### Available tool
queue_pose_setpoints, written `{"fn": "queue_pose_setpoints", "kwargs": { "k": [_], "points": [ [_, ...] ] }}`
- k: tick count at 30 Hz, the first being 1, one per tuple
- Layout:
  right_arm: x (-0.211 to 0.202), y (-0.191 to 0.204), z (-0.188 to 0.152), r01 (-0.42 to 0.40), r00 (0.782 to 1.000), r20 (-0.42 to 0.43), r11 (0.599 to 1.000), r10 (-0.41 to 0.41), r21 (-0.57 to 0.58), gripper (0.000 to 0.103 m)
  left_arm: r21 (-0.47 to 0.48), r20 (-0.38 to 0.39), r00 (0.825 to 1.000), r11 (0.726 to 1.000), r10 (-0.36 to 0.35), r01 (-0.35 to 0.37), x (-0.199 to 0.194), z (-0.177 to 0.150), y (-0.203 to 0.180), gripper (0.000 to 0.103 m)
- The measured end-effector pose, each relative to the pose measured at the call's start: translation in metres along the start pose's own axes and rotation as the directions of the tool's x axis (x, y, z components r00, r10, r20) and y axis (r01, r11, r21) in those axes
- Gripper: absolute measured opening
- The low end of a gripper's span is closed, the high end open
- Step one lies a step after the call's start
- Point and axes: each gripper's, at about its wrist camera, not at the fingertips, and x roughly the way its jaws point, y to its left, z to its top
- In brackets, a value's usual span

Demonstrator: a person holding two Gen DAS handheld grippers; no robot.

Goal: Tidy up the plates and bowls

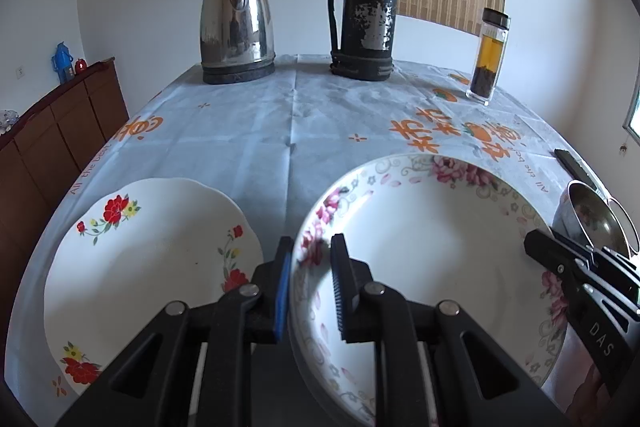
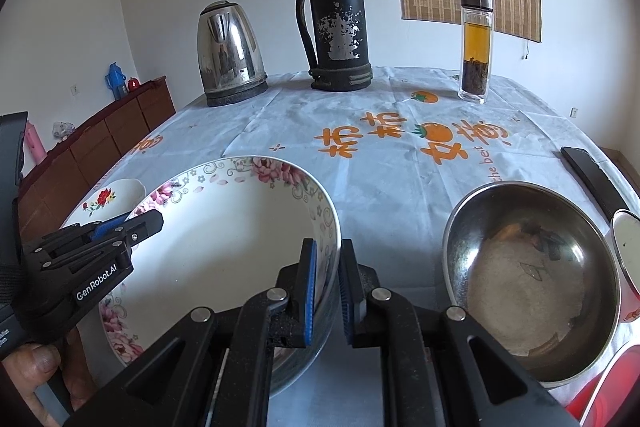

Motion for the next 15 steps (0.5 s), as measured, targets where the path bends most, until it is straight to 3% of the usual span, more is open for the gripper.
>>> {"fn": "queue_pose_setpoints", "kwargs": {
  "k": [15],
  "points": [
    [0.0030, 0.0026, 0.0003, 0.006, 1.000, -0.015, 1.000, -0.006, -0.014, 0.014, 0.015, -0.042, 0.999, 1.000, 0.013, -0.012, 0.0058, -0.0035, -0.0001, 0.016]
  ]
}}
